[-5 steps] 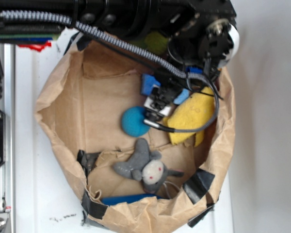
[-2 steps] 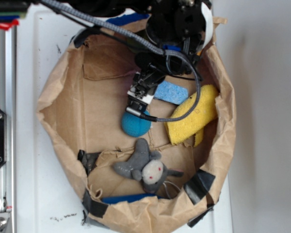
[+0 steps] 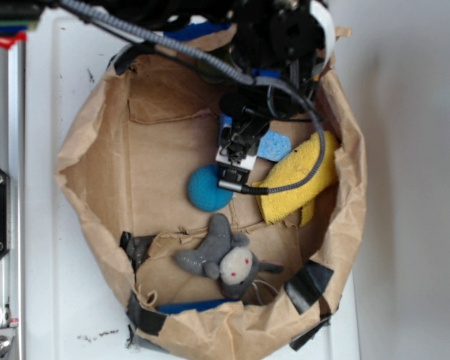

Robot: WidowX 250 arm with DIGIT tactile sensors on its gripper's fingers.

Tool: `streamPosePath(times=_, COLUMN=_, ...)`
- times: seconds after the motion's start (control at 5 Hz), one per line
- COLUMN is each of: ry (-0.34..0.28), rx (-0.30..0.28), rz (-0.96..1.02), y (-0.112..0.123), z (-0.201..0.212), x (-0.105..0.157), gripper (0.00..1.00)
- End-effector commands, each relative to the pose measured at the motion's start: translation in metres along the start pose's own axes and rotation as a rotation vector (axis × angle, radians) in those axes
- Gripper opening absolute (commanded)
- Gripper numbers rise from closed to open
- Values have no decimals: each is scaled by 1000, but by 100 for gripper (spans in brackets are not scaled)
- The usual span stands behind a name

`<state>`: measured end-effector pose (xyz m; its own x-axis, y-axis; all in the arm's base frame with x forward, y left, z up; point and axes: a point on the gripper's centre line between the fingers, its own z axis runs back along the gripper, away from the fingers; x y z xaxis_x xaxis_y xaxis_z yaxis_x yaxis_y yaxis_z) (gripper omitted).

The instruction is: Grab the blue sponge.

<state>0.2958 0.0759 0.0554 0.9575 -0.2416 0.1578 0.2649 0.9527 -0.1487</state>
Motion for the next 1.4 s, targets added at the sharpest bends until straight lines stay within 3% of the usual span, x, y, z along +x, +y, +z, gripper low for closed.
streamPosePath(times=0.0, ry=-76, rx=83, rz=-24, y=-13, z=3, x=7, gripper=100)
streamPosePath(times=0.8, ry=-53, rx=172, rz=5, y=-7, z=-31, x=25, gripper=100)
streamPosePath(times=1.2, ry=-70, rx=199, rz=-4, y=-10, z=-42, x=29, gripper=100)
